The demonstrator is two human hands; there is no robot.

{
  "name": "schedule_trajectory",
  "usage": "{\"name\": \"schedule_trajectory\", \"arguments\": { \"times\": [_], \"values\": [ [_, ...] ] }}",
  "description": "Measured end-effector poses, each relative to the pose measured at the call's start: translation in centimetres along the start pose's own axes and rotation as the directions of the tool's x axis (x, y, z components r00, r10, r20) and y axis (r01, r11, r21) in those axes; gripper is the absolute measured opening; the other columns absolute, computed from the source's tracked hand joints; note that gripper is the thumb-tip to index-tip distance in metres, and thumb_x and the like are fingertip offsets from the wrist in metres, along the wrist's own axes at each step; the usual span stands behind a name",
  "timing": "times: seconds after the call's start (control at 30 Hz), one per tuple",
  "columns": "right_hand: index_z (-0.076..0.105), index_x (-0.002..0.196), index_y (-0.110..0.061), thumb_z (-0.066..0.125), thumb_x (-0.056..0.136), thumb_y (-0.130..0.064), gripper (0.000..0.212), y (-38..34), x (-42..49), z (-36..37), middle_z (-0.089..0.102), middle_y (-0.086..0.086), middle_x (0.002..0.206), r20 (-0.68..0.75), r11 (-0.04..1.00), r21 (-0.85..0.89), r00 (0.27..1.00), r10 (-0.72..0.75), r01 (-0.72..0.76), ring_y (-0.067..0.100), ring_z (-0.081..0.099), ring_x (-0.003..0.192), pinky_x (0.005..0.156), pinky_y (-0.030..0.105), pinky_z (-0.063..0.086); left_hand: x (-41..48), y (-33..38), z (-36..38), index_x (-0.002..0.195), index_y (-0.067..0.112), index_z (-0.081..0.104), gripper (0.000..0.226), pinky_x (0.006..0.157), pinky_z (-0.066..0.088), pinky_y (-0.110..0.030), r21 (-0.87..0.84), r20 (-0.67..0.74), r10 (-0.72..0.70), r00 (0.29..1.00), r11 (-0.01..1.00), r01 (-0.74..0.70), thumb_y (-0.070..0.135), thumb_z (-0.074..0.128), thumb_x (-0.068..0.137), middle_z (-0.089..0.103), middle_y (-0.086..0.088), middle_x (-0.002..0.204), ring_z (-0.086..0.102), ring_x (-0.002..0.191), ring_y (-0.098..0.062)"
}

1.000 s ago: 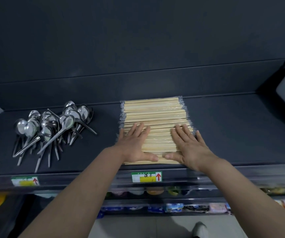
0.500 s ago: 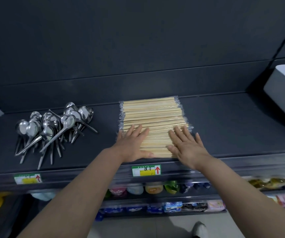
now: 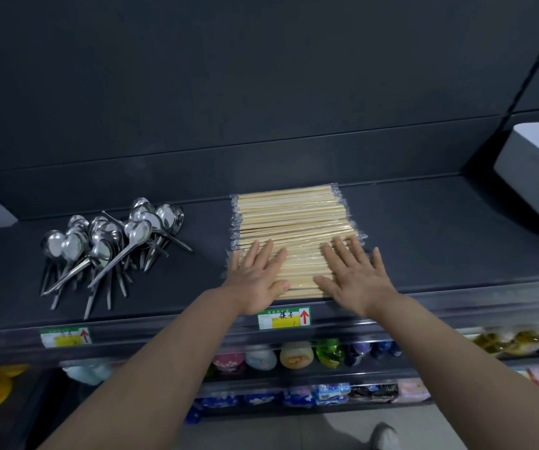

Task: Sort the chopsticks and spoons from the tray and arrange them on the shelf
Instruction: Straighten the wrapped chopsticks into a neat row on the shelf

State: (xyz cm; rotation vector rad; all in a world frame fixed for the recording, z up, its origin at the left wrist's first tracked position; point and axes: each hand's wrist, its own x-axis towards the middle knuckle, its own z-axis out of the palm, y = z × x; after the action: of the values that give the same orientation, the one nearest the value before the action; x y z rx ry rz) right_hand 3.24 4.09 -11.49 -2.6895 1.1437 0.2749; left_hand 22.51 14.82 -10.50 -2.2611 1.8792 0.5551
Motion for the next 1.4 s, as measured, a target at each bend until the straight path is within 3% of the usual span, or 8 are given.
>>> {"name": "schedule_trajectory", "arguments": {
  "times": [0.23,0.33,0.53,0.73,0.93,1.03,1.2,1.4],
  "values": [
    [-0.016,0.149,-0.035,-0.005,0.080,-0.072,0.079,0.0,-0.1,-0.2,-0.023,-0.005,0.156,-0.056,0.999,-0.026,0.998,-0.028,0.026,0.019,-0.033,0.139,0.111,0.050,-0.020,-0.1,0.1,0.7,0.151,0.032,-0.018,0.075,0.116,-0.015,-0.053,-0.069,-0.067,-0.045,0.997,0.997,0.040,0.065,0.019,0.096,-0.029,0.001,0.157,-0.030,0.143,-0.022],
    [-0.010,0.151,-0.032,-0.004,0.081,-0.069,0.079,-0.6,-0.3,-0.1,-0.015,-0.003,0.159,-0.137,0.999,0.034,0.991,0.001,0.003,0.016,-0.025,0.143,0.112,0.048,-0.018,0.1,-0.2,0.3,0.153,0.029,-0.014,0.073,0.116,-0.012,-0.055,-0.101,-0.174,-0.096,0.980,0.992,0.079,0.063,0.019,0.097,-0.024,0.000,0.159,-0.024,0.146,-0.022],
    [-0.014,0.151,-0.023,0.007,0.094,-0.063,0.073,-0.1,1.6,-0.8,-0.019,-0.001,0.158,-0.129,0.998,0.057,0.991,0.030,-0.023,0.016,-0.024,0.143,0.116,0.048,-0.013,1.2,0.0,0.1,0.154,0.026,-0.010,0.078,0.117,-0.011,-0.056,-0.072,-0.141,-0.107,0.984,0.993,0.098,0.068,0.015,0.094,-0.020,0.002,0.161,-0.022,0.147,-0.018],
    [0.032,0.146,-0.016,0.009,0.093,-0.063,0.074,0.0,2.7,-2.1,0.023,0.003,0.157,-0.193,0.999,0.032,0.980,0.047,-0.041,0.020,0.015,0.145,0.118,0.047,0.012,2.2,0.6,-1.0,0.155,0.025,0.000,0.074,0.118,-0.010,-0.051,-0.108,-0.165,-0.133,0.977,0.987,0.116,0.065,0.020,0.096,-0.013,0.004,0.162,-0.015,0.148,-0.015],
    [-0.005,0.153,-0.025,0.004,0.092,-0.066,0.074,0.4,6.2,-3.3,-0.014,0.003,0.160,-0.139,0.999,0.032,0.990,0.001,0.003,0.024,-0.021,0.145,0.116,0.052,-0.009,4.2,-0.4,-2.6,0.152,0.034,-0.014,0.074,0.116,-0.013,-0.056,-0.101,-0.071,-0.212,0.975,0.974,0.205,0.069,0.016,0.094,-0.025,0.003,0.159,-0.025,0.146,-0.020],
    [-0.004,0.153,-0.029,0.006,0.091,-0.068,0.074,1.2,7.0,-2.8,-0.015,0.001,0.160,-0.042,0.999,0.050,0.999,-0.014,0.016,0.025,-0.020,0.145,0.117,0.054,-0.007,4.7,-0.8,-2.5,0.153,0.035,-0.011,0.074,0.116,-0.012,-0.056,-0.104,-0.007,-0.238,0.971,0.966,0.236,0.071,0.014,0.093,-0.024,0.004,0.160,-0.023,0.146,-0.019],
    [-0.007,0.152,-0.029,0.005,0.091,-0.067,0.073,1.8,8.3,-2.7,-0.019,0.002,0.159,-0.089,0.998,0.057,0.996,-0.008,0.013,0.021,-0.025,0.144,0.116,0.051,-0.011,6.3,-1.9,-3.2,0.154,0.029,-0.011,0.074,0.121,-0.005,-0.047,-0.310,-0.165,-0.352,0.921,0.905,0.290,0.063,0.020,0.097,-0.020,0.002,0.161,-0.017,0.148,-0.016],
    [-0.012,0.151,-0.028,0.003,0.091,-0.067,0.074,2.1,10.9,-3.8,-0.024,0.000,0.157,-0.075,0.997,0.032,0.995,-0.068,0.071,0.019,-0.031,0.140,0.116,0.048,-0.016,8.8,-3.7,-3.6,0.153,0.018,-0.015,0.076,0.122,0.000,-0.041,-0.541,-0.185,-0.428,0.885,0.796,0.271,0.053,0.026,0.100,-0.018,-0.002,0.161,-0.014,0.149,-0.016]
  ]
}}
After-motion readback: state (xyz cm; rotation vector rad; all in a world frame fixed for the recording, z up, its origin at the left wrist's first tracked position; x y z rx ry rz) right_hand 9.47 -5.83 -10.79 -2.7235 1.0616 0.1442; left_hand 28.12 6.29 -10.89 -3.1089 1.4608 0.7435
